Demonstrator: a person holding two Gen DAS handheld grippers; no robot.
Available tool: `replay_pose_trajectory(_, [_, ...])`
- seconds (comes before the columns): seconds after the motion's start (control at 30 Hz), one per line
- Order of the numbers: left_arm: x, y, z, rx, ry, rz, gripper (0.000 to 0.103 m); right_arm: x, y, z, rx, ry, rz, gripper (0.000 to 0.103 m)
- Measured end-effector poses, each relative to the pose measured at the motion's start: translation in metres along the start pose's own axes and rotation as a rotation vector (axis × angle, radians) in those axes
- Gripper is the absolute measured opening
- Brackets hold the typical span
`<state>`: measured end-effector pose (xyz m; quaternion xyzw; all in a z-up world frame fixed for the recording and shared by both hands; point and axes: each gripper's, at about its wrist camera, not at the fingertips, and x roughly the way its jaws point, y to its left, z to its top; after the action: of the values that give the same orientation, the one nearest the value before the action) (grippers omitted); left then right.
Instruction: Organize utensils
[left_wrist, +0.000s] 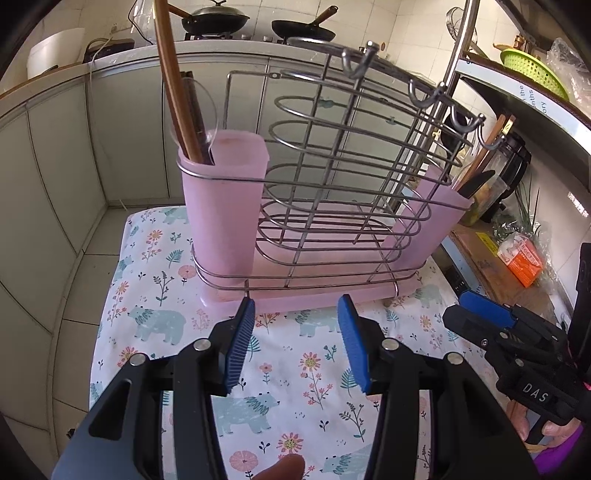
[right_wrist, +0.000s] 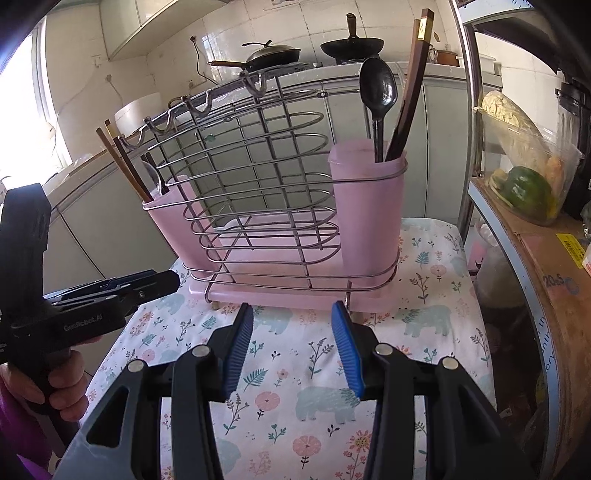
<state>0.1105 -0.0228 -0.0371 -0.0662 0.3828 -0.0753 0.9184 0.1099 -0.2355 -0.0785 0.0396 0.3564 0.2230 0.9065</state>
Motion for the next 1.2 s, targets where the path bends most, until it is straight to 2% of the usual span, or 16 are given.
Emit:
replay_pose_trajectory(0.23, [0.0,-0.004,0.001,-0.01,0.0,0.028,0.047,-0.006,0.015,0.0,-0.036,-0.02,0.01,0.043])
replay_pose_trajectory(0.7, [-0.02,-0.005,0.001,-0.002,-0.07,0.068,0.047,-0.029,0.019,0.008,-0.034,-0.093,-0.059,0.043])
replay_pose_trajectory(1.2, [-0.027,-0.002,0.002,0.018,-0.093,0.07,0.047,-0.032,0.021,0.01,-0.041,-0.094,-0.066,0.043])
